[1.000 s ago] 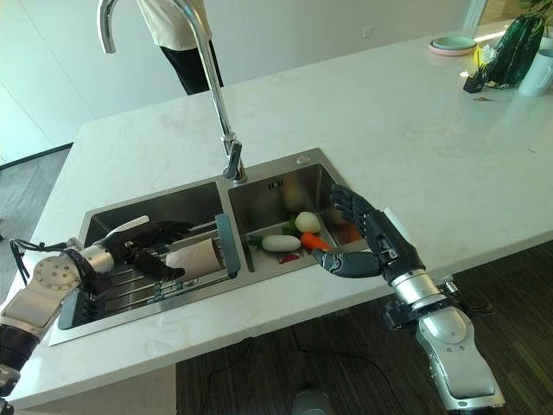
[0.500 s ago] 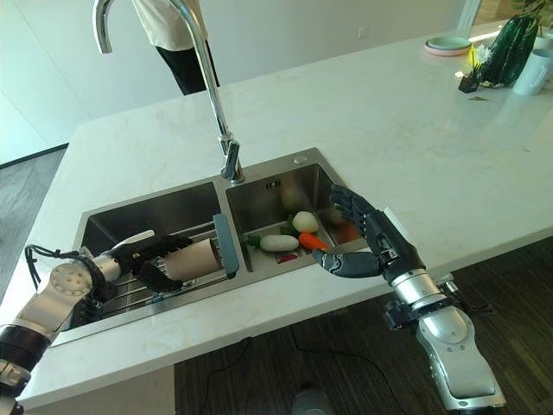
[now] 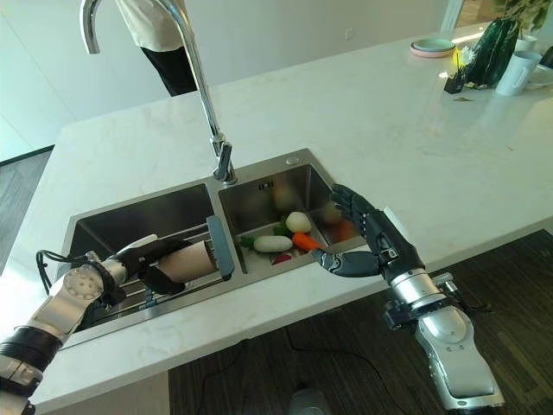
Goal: Place the dishes in the dishwasher.
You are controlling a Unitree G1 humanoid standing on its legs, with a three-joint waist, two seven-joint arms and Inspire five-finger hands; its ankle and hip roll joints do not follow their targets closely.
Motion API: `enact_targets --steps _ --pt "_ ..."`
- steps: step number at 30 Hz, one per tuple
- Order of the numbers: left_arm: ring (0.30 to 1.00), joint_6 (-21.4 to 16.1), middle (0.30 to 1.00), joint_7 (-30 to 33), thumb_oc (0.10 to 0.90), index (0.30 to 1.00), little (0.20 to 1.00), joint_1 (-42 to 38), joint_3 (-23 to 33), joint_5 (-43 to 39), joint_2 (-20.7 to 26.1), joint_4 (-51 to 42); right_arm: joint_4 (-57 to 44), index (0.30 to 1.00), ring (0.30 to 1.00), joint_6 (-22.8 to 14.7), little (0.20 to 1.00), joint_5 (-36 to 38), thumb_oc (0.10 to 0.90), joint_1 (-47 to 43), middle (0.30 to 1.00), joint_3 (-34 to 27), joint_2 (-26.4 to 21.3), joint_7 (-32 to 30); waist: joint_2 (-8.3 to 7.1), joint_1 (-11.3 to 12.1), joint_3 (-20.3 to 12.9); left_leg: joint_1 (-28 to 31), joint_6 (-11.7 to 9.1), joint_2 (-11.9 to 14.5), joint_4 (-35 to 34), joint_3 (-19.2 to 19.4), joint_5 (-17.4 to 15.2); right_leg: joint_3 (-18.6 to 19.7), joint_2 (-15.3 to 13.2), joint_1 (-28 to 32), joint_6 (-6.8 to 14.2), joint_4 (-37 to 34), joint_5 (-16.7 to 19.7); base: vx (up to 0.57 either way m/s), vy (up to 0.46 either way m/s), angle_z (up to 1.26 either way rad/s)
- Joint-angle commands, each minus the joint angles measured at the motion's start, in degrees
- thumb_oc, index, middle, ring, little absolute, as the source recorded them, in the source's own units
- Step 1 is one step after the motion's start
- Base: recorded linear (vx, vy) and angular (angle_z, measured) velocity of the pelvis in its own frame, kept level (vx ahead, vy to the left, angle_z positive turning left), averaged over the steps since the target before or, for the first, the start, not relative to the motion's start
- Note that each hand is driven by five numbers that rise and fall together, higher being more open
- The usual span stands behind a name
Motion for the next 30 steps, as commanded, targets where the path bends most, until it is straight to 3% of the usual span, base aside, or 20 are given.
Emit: enact_targets --steps 1,2,9,14,22,30 --pt "0.427 0.8 0.427 2.8 0.485 0.427 0.427 -8.2 1.1 1.5 2.3 0.8 -3.2 0.900 0.900 -5.0 0.900 0.5 0.800 -6.6 0.900 -4.1 0.1 -0.8 -1.05 -0.1 -3.4 -2.1 1.4 0.2 7.6 -3.0 -8.1 0.8 -0.9 3.5 6.7 2.3 -8.3 0.00 0.000 0.00" --pt "0.300 3.7 0.300 2.1 0.400 0.300 0.300 -7.6 1.0 2.7 1.8 2.3 -3.2 0.900 0.900 -4.8 0.900 0.3 0.800 -6.4 0.900 -4.2 0.3 -0.6 -1.06 -0.3 -3.3 -2.0 1.5 0.2 7.6 -2.9 -8.1 1.0 -0.8 3.5 6.8 2.3 -8.3 0.00 0.000 0.00" --pt "0.300 4.0 0.300 4.8 0.400 0.300 0.300 -7.2 1.5 2.4 1.3 4.1 -3.1 0.900 0.900 -4.7 0.900 0.4 0.800 -6.4 0.900 -4.2 0.1 -0.9 -1.28 -0.3 -3.2 -1.9 1.5 0.1 7.6 -2.7 -8.2 1.1 -0.6 3.5 6.7 2.3 -8.4 0.00 0.000 0.00" --pt "0.300 2.2 0.300 7.9 0.400 0.300 0.300 -6.1 3.3 1.4 0.4 4.2 -2.9 0.900 0.900 -5.0 0.900 0.1 0.800 -5.9 0.900 -4.6 0.7 -0.9 -1.57 -0.1 -3.1 -1.8 1.5 0.1 7.6 -2.7 -8.2 1.0 -0.7 3.6 6.7 2.3 -8.4 0.00 0.000 0.00" --pt "0.300 -7.0 0.300 18.1 0.400 0.300 0.300 0.7 14.2 -5.7 0.9 -9.2 -3.9 0.900 0.900 -5.8 0.900 -0.9 0.800 -3.7 0.900 -6.8 2.6 -2.2 -2.42 2.2 -2.9 -2.1 1.5 0.0 7.6 -3.9 -8.2 -0.4 -1.4 3.9 6.6 2.3 -8.7 -0.01 -0.001 0.01" --pt "0.300 -13.0 0.300 25.8 0.400 0.300 0.300 13.6 26.1 -7.3 -8.1 -29.5 -7.0 0.900 0.900 -6.5 0.900 -2.9 0.800 -3.4 0.900 -7.8 7.4 -4.0 -4.02 7.1 -2.4 -4.1 1.4 -1.1 7.6 -7.7 -7.9 -2.5 -2.8 3.7 6.1 2.3 -8.7 -0.07 0.002 0.18"
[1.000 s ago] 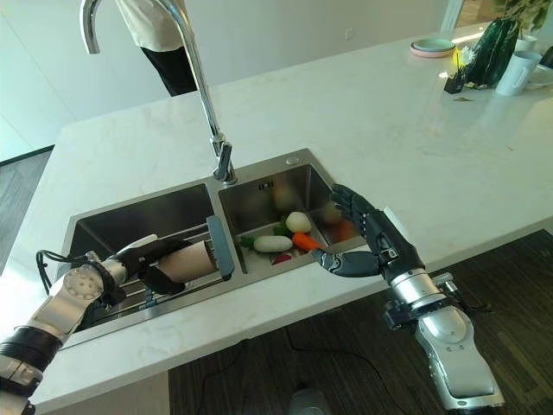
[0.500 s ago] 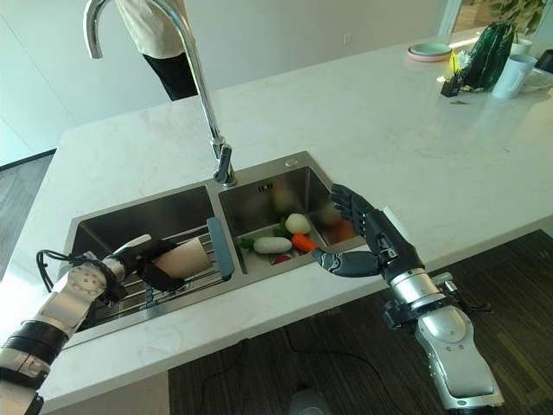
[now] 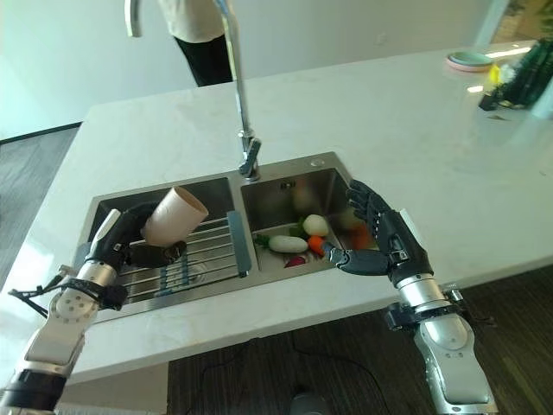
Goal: Place the dishes in the dishwasher.
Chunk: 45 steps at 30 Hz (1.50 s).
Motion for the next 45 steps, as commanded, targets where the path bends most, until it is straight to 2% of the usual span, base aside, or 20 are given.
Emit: enact_targets --steps 1,8,10,12,14,17,18,19,20,21,23,24,27,28,30,33,36,40,41,45 --pt "0.300 -8.7 0.300 5.7 0.400 0.300 0.300 -4.8 5.6 -2.8 4.0 -4.1 -6.5 0.900 0.900 -6.6 0.900 -0.5 0.800 -4.9 0.900 -4.0 0.8 -1.9 -1.59 0.3 -3.0 -2.7 1.2 -1.0 6.0 -5.3 -7.7 -0.5 -2.0 3.0 6.1 2.8 -8.9 -0.06 0.038 0.20" --pt "0.300 -18.1 0.300 9.9 0.400 0.300 0.300 1.4 11.2 -7.0 -1.0 -15.3 -10.0 0.900 0.900 -7.4 0.900 0.2 0.800 -5.1 0.900 -3.3 4.5 -4.3 -2.89 4.8 -1.8 -4.5 1.4 -2.4 6.0 -9.1 -7.4 -4.3 -4.3 3.4 6.7 2.8 -8.5 -0.07 0.078 0.28" --pt "0.300 -21.3 0.300 12.4 0.400 0.300 0.300 2.3 12.0 -6.7 -1.6 -17.7 -11.9 0.900 0.900 -8.8 0.900 0.0 0.800 -4.6 0.900 -3.2 5.3 -5.9 -3.38 5.7 -1.2 -5.8 2.0 -2.9 6.0 -11.8 -7.2 -4.9 -3.4 4.7 6.4 2.8 -8.2 -0.08 0.044 0.48" --pt "0.300 -23.3 0.300 12.9 0.400 0.300 0.300 2.1 11.7 -8.3 -1.7 -17.6 -13.0 0.900 0.900 -10.7 0.900 1.4 0.800 -3.3 0.900 -3.9 5.0 -7.8 -3.29 4.7 -0.5 -6.5 2.8 -3.6 6.0 -15.9 -6.4 -1.3 -0.9 5.3 6.4 2.8 -4.8 -0.03 -0.041 0.83" --pt "0.300 -25.7 0.300 11.1 0.400 0.300 0.300 0.7 9.9 -11.0 -2.3 -16.4 -13.5 0.900 0.900 -12.8 0.900 0.9 0.800 -1.0 0.900 -5.0 4.1 -12.1 -2.76 2.0 0.3 -7.4 3.3 -4.7 6.0 -22.7 -4.5 7.9 5.8 6.1 4.9 3.5 -2.6 -0.07 -0.195 1.84" --pt "0.300 -26.5 0.300 13.5 0.400 0.300 0.300 -0.5 8.7 -11.0 -2.7 -16.1 -13.1 0.900 0.900 -15.6 0.900 0.7 0.800 0.5 0.900 -5.0 3.8 -12.1 -3.81 3.0 0.2 -9.2 2.0 -7.0 6.0 -27.1 -2.0 7.1 7.1 7.0 2.9 2.8 -6.9 -0.10 -0.266 2.39" --pt "0.300 -26.7 0.300 13.4 0.400 0.300 0.300 -0.3 8.9 -11.9 -2.8 -16.4 -13.0 0.900 0.900 -15.6 0.900 0.2 0.800 0.5 0.900 -4.9 3.7 -12.6 -3.90 3.6 0.2 -9.7 1.6 -7.2 6.0 -27.7 -1.6 6.8 7.0 7.3 2.6 2.8 -8.6 -0.08 -0.368 1.55" --pt "0.300 -26.8 0.300 14.9 0.400 0.300 0.300 0.9 9.3 -14.0 -3.1 -17.2 -12.4 0.900 0.900 -14.0 0.900 -1.1 0.800 -1.0 0.900 -3.3 3.4 -12.8 -3.94 6.0 0.2 -12.0 -0.3 -6.8 6.0 -29.1 0.5 6.0 6.9 8.1 1.5 2.8 -12.4 -0.06 -0.310 0.74" --pt "0.300 -26.8 0.300 14.9 0.400 0.300 0.300 1.1 9.3 -14.2 -3.2 -17.4 -12.3 0.900 0.900 -13.8 0.900 -1.5 0.800 -1.3 0.900 -3.1 3.4 -12.9 -3.98 6.3 0.3 -12.3 -0.6 -6.7 6.0 -29.2 0.7 5.7 6.8 8.0 1.4 2.8 -12.5 -0.11 -0.401 0.80" --pt "0.300 -26.1 0.300 16.0 0.400 0.300 0.300 3.1 9.9 -14.6 -4.0 -19.5 -12.7 0.900 0.900 -12.4 0.900 -1.7 0.800 -2.0 0.900 -1.8 2.7 -11.8 -4.10 8.1 0.6 -13.7 -1.8 -5.5 6.0 -29.1 1.9 4.2 6.0 7.5 0.8 2.8 -13.0 -0.18 -0.232 0.93" --pt "0.300 -25.4 0.300 15.1 0.400 0.300 0.300 3.6 9.8 -15.8 -4.8 -20.3 -12.2 0.900 0.900 -12.2 0.900 -1.3 0.800 -2.0 0.900 -1.7 2.0 -12.0 -4.03 8.3 0.8 -15.4 -3.2 -1.6 6.0 -22.1 3.0 0.2 4.2 6.7 0.8 2.8 -13.3 -0.22 -0.165 1.22" --pt "0.300 -25.4 0.300 14.0 0.400 0.300 0.300 2.3 8.6 -15.8 -5.1 -19.4 -11.2 0.900 0.900 -12.9 0.900 -1.2 0.800 -1.9 0.900 -2.5 1.5 -12.8 -4.14 7.4 0.8 -16.2 -4.3 2.8 6.0 -12.8 4.2 -4.6 2.4 6.8 0.8 2.8 -13.6 -0.23 -0.036 1.36" --pt "0.300 -26.7 0.300 15.0 0.400 0.300 0.300 0.9 6.9 -15.7 -5.1 -18.4 -9.3 0.900 0.900 -15.6 0.900 0.4 0.800 -2.4 0.900 -3.8 0.8 -12.3 -4.62 5.1 0.4 -13.5 -4.2 8.0 6.0 1.4 3.6 -12.5 -1.7 5.8 1.0 2.8 -13.6 -0.21 0.054 1.98" --pt "0.300 -27.2 0.300 15.5 0.400 0.300 0.300 1.6 7.4 -16.4 -5.0 -18.3 -9.1 0.900 0.900 -15.8 0.900 1.3 0.800 -2.4 0.900 -4.7 0.5 -11.1 -4.79 4.8 -0.1 -11.8 -4.2 7.6 6.0 2.1 1.7 -13.1 -2.5 6.2 1.3 2.8 -14.3 -0.10 0.179 2.14" --pt "0.300 -27.5 0.300 15.1 0.400 0.300 0.300 2.5 8.4 -18.9 -5.3 -18.4 -9.3 0.900 0.900 -15.4 0.900 2.1 0.800 -2.4 0.900 -5.3 -0.2 -9.4 -4.74 4.7 -0.5 -10.4 -3.9 6.8 6.0 3.5 1.7 -14.2 -3.4 5.9 1.3 2.8 -14.0 -0.08 0.249 1.18" --pt "0.300 -29.0 0.300 12.9 0.400 0.300 0.300 3.6 8.9 -18.8 -5.7 -18.3 -9.7 0.900 0.900 -15.0 0.900 2.7 0.800 -2.1 0.900 -6.0 0.2 -8.1 -4.07 4.3 -1.4 -8.6 -4.6 9.8 6.0 7.8 1.1 -18.4 -5.3 6.5 1.9 2.8 -13.6 -0.08 0.312 1.07" --pt "0.300 -29.4 0.300 12.1 0.400 0.300 0.300 4.0 8.6 -19.6 -5.6 -17.8 -9.6 0.900 0.900 -15.5 0.900 2.5 0.800 -1.8 0.900 -5.4 1.5 -9.5 -2.53 5.4 -2.1 -8.7 -4.5 8.5 6.0 4.7 -1.4 -20.2 -6.1 7.1 3.0 2.8 -13.2 -0.01 0.401 1.19" --pt "0.300 -29.3 0.300 9.9 0.400 0.300 0.300 3.8 8.6 -20.3 -5.8 -17.9 -10.3 0.900 0.900 -15.0 0.900 2.5 0.800 -2.6 0.900 -3.9 3.2 -10.1 -2.06 6.7 -2.8 -7.9 -3.8 5.7 6.0 2.3 -3.2 -21.1 -7.2 7.7 4.3 2.8 -12.4 0.05 0.299 0.85" --pt "0.300 -28.7 0.300 9.6 0.400 0.300 0.300 3.4 8.6 -19.8 -5.8 -18.5 -10.7 0.900 0.900 -14.4 0.900 2.2 0.800 -3.4 0.900 -2.6 4.4 -10.4 -2.13 7.7 -2.9 -7.6 -2.9 3.9 6.0 0.7 -4.2 -21.5 -8.1 8.5 5.4 2.8 -11.4 0.07 0.312 0.54" --pt "0.300 -27.1 0.300 8.0 0.400 0.300 0.300 1.8 7.7 -19.6 -5.4 -18.9 -11.2 0.900 0.900 -13.9 0.900 0.4 0.800 -3.9 0.900 -0.8 6.1 -12.3 -2.14 9.1 -2.3 -7.6 -0.5 1.8 6.0 -2.6 -5.5 -22.9 -10.2 10.8 6.8 2.8 -2.9 0.12 0.365 0.55"
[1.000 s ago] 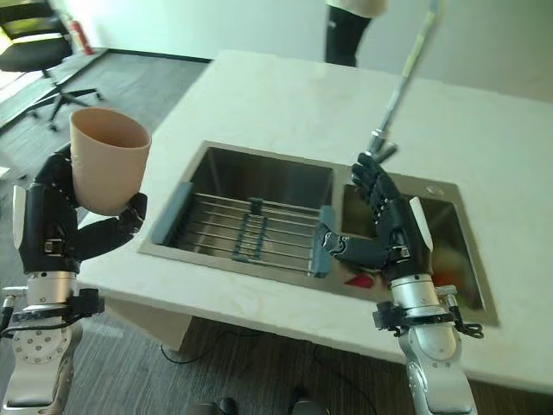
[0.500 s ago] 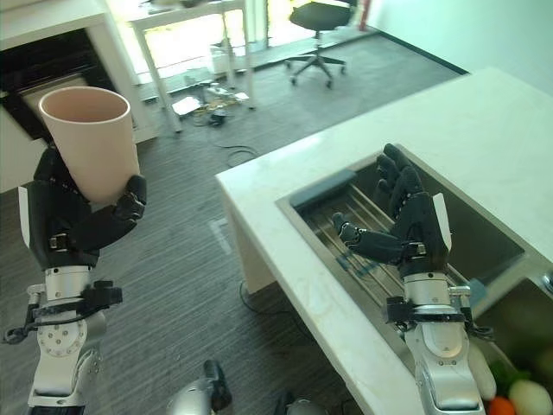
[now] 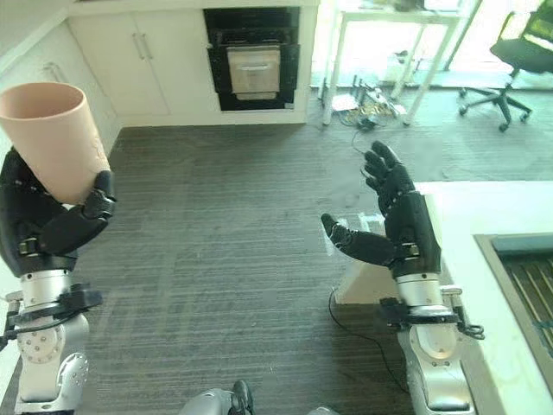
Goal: Place the dishes in the dishwasher.
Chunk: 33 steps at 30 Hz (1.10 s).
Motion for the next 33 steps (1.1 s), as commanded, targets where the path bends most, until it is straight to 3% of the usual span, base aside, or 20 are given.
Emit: enact_targets --steps 1,4,7,8,9,10,14,23,33 --pt "0.300 -5.0 0.300 -3.1 0.400 0.300 0.300 -5.2 1.2 0.9 3.7 -6.7 -5.5 0.900 0.900 -5.9 0.900 0.0 0.800 -4.2 0.900 -1.7 -2.7 -2.2 0.86 -1.4 -3.4 5.0 -6.4 4.9 -2.4 -6.1 -4.7 -3.6 5.8 2.8 1.0 -0.4 0.6 0.11 0.255 0.49" --pt "0.300 -3.7 0.300 -3.3 0.400 0.300 0.300 -6.5 0.5 1.7 4.0 -5.6 -5.4 0.900 0.900 -5.8 0.900 0.6 0.800 -3.9 0.900 -1.9 -2.4 -1.2 1.42 -2.6 -2.5 4.3 -5.2 4.5 -2.4 -7.6 -4.1 -2.6 5.9 -0.7 0.3 5.7 1.6 0.00 0.176 0.38" --pt "0.300 -2.6 0.300 -2.9 0.400 0.300 0.300 -7.8 -0.5 2.4 4.7 -4.5 -4.8 0.900 0.900 -5.2 0.900 1.2 0.800 -4.2 0.900 -2.1 -2.8 0.2 0.72 -4.3 -2.4 3.8 -5.5 4.2 -2.4 -9.5 -3.7 1.1 11.2 -1.5 -0.1 -0.4 -0.4 0.04 -0.031 0.34" --pt "0.300 -2.3 0.300 -2.7 0.400 0.300 0.300 -8.1 -0.9 2.9 5.0 -4.4 -4.4 0.900 0.900 -5.6 0.900 2.5 0.800 -4.3 0.900 -2.6 -3.6 0.4 -0.25 -4.7 -2.0 3.7 -5.9 3.9 -2.4 -9.3 -3.4 2.4 10.9 -3.6 -0.3 -0.8 -2.7 0.01 -0.115 0.40" --pt "0.300 -2.4 0.300 -2.5 0.400 0.300 0.300 -8.1 -1.3 3.5 5.0 -4.3 -3.9 0.900 0.900 -6.1 0.900 3.3 0.800 -4.4 0.900 -2.7 -3.5 0.9 -0.82 -4.7 -1.9 4.1 -6.0 3.5 -2.4 -9.0 -4.1 3.2 10.2 -4.2 0.2 -0.8 -1.7 0.00 -0.092 0.41" --pt "0.300 -2.5 0.300 -2.3 0.400 0.300 0.300 -8.0 -1.5 3.8 5.1 -4.2 -3.8 0.900 0.900 -6.2 0.900 3.6 0.800 -4.4 0.900 -2.7 -3.4 1.1 -0.91 -4.7 -1.9 4.1 -5.9 3.5 -2.4 -8.9 -4.2 3.4 10.1 -4.3 0.3 -0.8 -1.2 0.03 -0.061 0.37" --pt "0.300 -1.7 0.300 -3.3 0.400 0.300 0.300 -6.3 -2.5 4.1 4.8 -5.4 -4.4 0.900 0.900 -6.1 0.900 3.9 0.800 -4.7 0.900 -1.9 -4.2 -0.6 -1.44 -4.0 -2.3 4.7 -6.0 3.5 -2.4 -8.4 -4.5 3.8 10.2 -3.7 0.1 -0.8 -5.4 0.04 -0.147 0.15" --pt "0.300 -1.4 0.300 -3.0 0.400 0.300 0.300 -5.4 -2.5 3.3 5.2 -5.5 -3.8 0.900 0.900 -5.6 0.900 1.9 0.800 -3.5 0.900 -1.3 -3.7 -1.1 -1.00 -5.5 -3.7 5.6 -6.0 3.8 -2.4 -7.3 -5.1 6.8 11.5 -4.4 -0.9 -0.8 -7.2 0.04 -0.147 -0.14" --pt "0.300 -3.4 0.300 -2.9 0.400 0.300 0.300 -5.1 -3.4 1.9 4.7 -5.5 -3.7 0.900 0.900 -6.0 0.900 1.5 0.800 -2.0 0.900 -1.8 -4.2 0.3 -0.87 -8.3 -4.4 7.0 -6.9 5.9 -2.4 -6.0 -5.0 10.3 14.6 -4.8 -2.5 -0.8 -8.4 0.02 -0.186 -0.20"
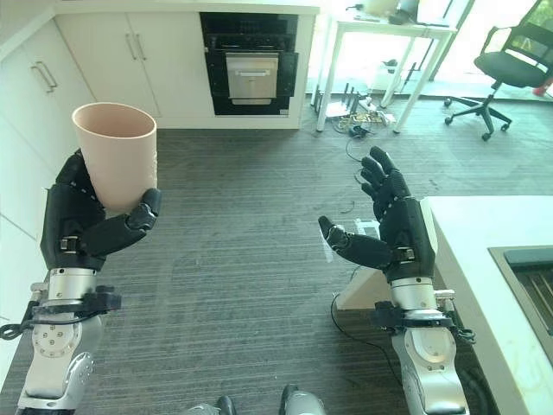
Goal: Place the dishes in the dishwasher.
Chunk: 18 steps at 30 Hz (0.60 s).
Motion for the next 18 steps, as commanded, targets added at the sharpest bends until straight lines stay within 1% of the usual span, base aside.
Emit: enact_targets --steps 1,4,6,7,8,9,10,11,12,13,14,15,16,18 --pt "0.300 -8.4 0.300 0.5 0.400 0.300 0.300 -4.6 1.3 -1.8 0.9 -5.4 -3.0 0.900 0.900 -6.1 0.900 0.2 0.800 -3.0 0.900 -3.3 -2.4 0.4 0.46 0.4 -5.2 3.0 -3.0 2.7 0.7 -2.6 -6.9 1.4 1.3 3.1 3.3 -0.2 -5.5 0.05 -0.249 -0.25" --pt "0.300 -9.2 0.300 0.7 0.400 0.300 0.300 -4.0 1.8 -4.9 0.2 -5.3 -3.2 0.900 0.900 -5.8 0.900 0.5 0.800 -2.6 0.900 -3.7 -2.6 1.1 0.44 -0.1 -5.3 3.5 -3.9 3.9 0.7 -1.8 -5.8 2.1 2.4 3.0 2.6 -0.2 -5.9 0.08 -0.231 -0.21" --pt "0.300 -9.5 0.300 0.6 0.400 0.300 0.300 -3.8 1.7 -6.5 -0.6 -5.3 -3.2 0.900 0.900 -5.1 0.900 1.0 0.800 -2.8 0.900 -4.0 -3.2 1.3 -0.12 -0.2 -5.0 4.6 -4.7 4.5 0.7 -0.7 -3.7 2.6 2.7 3.2 1.8 -0.2 -5.9 0.12 -0.224 -0.23" --pt "0.300 -10.0 0.300 0.7 0.400 0.300 0.300 -4.0 1.4 -6.7 -0.8 -5.1 -3.0 0.900 0.900 -4.9 0.900 0.8 0.800 -3.1 0.900 -4.0 -3.5 1.5 -0.56 -0.1 -4.6 5.7 -4.9 4.3 0.7 0.0 -1.9 2.7 2.6 3.7 1.5 -0.2 -6.2 0.13 -0.205 -0.34" --pt "0.300 -10.5 0.300 0.7 0.400 0.300 0.300 -3.8 1.3 -6.1 -1.0 -5.2 -2.9 0.900 0.900 -4.8 0.900 0.4 0.800 -3.2 0.900 -4.0 -3.9 2.0 -1.35 0.4 -4.1 6.4 -5.0 3.3 0.7 -0.1 1.0 3.0 2.2 4.1 0.9 -0.2 -6.3 0.19 -0.247 -0.30" --pt "0.300 -11.0 0.300 0.9 0.400 0.300 0.300 -3.2 1.6 -4.9 -1.2 -5.6 -2.9 0.900 0.900 -4.5 0.900 0.3 0.800 -2.9 0.900 -4.2 -4.5 3.2 -2.42 1.0 -3.4 6.0 -5.2 2.1 2.5 -0.5 4.1 3.9 1.9 4.7 0.3 -0.2 -6.3 0.15 -0.203 -0.25" --pt "0.300 -11.1 0.300 1.0 0.400 0.300 0.300 -3.0 1.7 -4.6 -1.3 -5.7 -3.0 0.900 0.900 -4.6 0.900 0.2 0.800 -2.6 0.900 -4.3 -4.6 3.4 -2.48 1.3 -3.0 4.4 -5.4 1.7 4.7 -1.4 4.8 4.3 2.1 5.0 0.1 -0.2 -6.3 0.14 -0.135 -0.29" --pt "0.300 -11.1 0.300 1.0 0.400 0.300 0.300 -2.8 1.8 -4.5 -1.5 -5.8 -2.9 0.900 0.900 -4.7 0.900 0.0 0.800 -2.3 0.900 -4.2 -4.8 3.9 -2.44 1.9 -2.5 2.4 -5.0 0.4 5.3 -2.9 4.8 4.9 2.4 5.5 0.1 -0.2 -6.3 0.09 -0.028 -0.48" --pt "0.300 -11.1 0.300 1.0 0.400 0.300 0.300 -2.6 2.1 -4.5 -1.6 -5.8 -2.8 0.900 0.900 -4.7 0.900 0.1 0.800 -2.4 0.900 -4.0 -4.9 4.4 -2.32 2.3 -2.2 1.2 -4.4 -0.7 3.9 -3.5 5.0 5.5 2.6 5.6 0.3 -0.2 -6.1 0.17 0.030 -0.55" --pt "0.300 -11.1 0.300 1.1 0.400 0.300 0.300 -2.1 2.5 -4.3 -1.7 -5.9 -2.4 0.900 0.900 -4.7 0.900 0.2 0.800 -3.0 0.900 -3.4 -4.8 5.0 -1.83 2.7 -1.9 0.7 -3.8 -1.0 0.7 -3.4 4.8 6.2 3.1 6.0 0.6 -0.2 -6.6 0.27 0.131 -0.50" --pt "0.300 -10.8 0.300 1.6 0.400 0.300 0.300 -2.2 2.4 -3.4 -1.7 -5.8 -2.0 0.900 0.900 -4.5 0.900 -0.8 0.800 -4.1 0.900 -2.1 -4.0 4.7 0.05 2.8 -1.5 -2.7 -4.4 2.5 0.7 -3.0 3.5 6.1 4.7 6.8 0.8 -0.2 -7.6 0.30 0.171 -0.33" --pt "0.300 -10.5 0.300 2.2 0.400 0.300 0.300 -2.5 2.2 -3.1 -1.5 -5.7 -1.9 0.900 0.900 -4.6 0.900 -1.3 0.800 -4.2 0.900 -1.6 -3.9 4.4 0.70 2.8 -1.4 -4.4 -4.8 3.8 0.7 -3.2 3.5 5.9 5.0 7.3 0.8 -0.2 -8.2 0.30 0.201 -0.25" --pt "0.300 -10.2 0.300 2.9 0.400 0.300 0.300 -2.5 2.1 -3.0 -1.3 -5.6 -2.0 0.900 0.900 -4.6 0.900 -1.7 0.800 -4.1 0.900 -1.3 -3.9 4.3 1.40 3.2 -1.3 -7.2 -5.5 4.6 0.7 -5.4 3.8 6.3 5.7 8.1 0.9 -0.2 -8.8 0.28 0.169 -0.27" --pt "0.300 -10.4 0.300 3.7 0.400 0.300 0.300 -1.2 2.7 -3.2 -1.3 -5.5 -2.4 0.900 0.900 -4.9 0.900 -1.6 0.800 -3.4 0.900 -1.3 -4.8 5.2 2.04 4.3 -1.5 -11.1 -6.5 4.3 0.7 -11.8 5.5 8.3 6.8 9.9 0.7 -0.2 -10.4 0.35 0.230 -0.28"
